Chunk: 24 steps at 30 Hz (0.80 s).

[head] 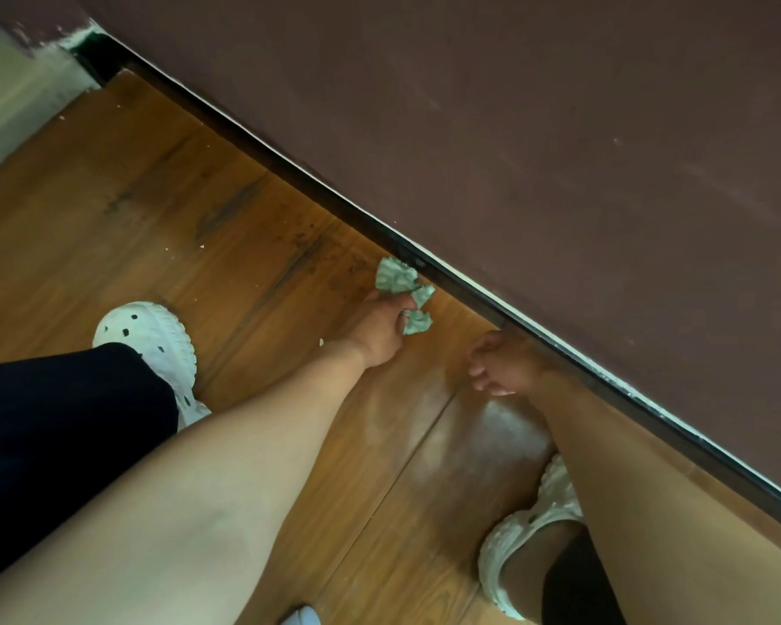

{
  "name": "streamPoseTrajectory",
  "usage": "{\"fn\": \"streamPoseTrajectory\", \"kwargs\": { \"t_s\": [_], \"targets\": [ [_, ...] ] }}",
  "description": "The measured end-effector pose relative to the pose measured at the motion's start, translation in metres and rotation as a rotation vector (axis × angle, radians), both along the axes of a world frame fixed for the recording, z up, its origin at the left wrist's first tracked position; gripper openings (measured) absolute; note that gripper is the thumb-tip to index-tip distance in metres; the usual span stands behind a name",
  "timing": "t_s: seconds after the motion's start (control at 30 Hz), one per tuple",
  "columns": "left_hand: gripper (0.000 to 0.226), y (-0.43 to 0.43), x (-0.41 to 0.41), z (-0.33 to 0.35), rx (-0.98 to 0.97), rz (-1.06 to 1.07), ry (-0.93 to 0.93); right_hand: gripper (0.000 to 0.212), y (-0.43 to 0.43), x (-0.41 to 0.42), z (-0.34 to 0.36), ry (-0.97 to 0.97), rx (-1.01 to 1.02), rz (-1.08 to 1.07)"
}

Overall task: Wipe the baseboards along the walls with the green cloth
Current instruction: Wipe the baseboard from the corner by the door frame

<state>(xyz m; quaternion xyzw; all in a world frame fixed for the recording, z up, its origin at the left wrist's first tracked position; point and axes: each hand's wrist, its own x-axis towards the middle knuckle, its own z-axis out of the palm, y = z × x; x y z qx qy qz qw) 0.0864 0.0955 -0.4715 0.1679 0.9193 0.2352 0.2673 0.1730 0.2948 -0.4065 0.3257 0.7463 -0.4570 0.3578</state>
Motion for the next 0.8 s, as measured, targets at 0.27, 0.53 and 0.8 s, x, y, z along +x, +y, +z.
{"fn": "streamPoseTrajectory", "kwargs": {
  "t_s": [0.27, 0.53, 0.8],
  "targets": [
    [0.028, -0.005, 0.003, -0.003, 0.081, 0.111, -0.028, 0.009, -0.012, -0.014, 0.005, 0.030, -0.024, -0.007],
    [0.032, -0.004, 0.004, 0.009, -0.003, -0.056, -0.050, 0.012, -0.013, -0.002, 0.006, -0.033, -0.012, 0.055],
    [0.040, -0.003, 0.010, 0.003, 0.029, 0.139, -0.075, 0.014, -0.015, -0.005, 0.004, 0.003, -0.002, 0.047]
  ]
}}
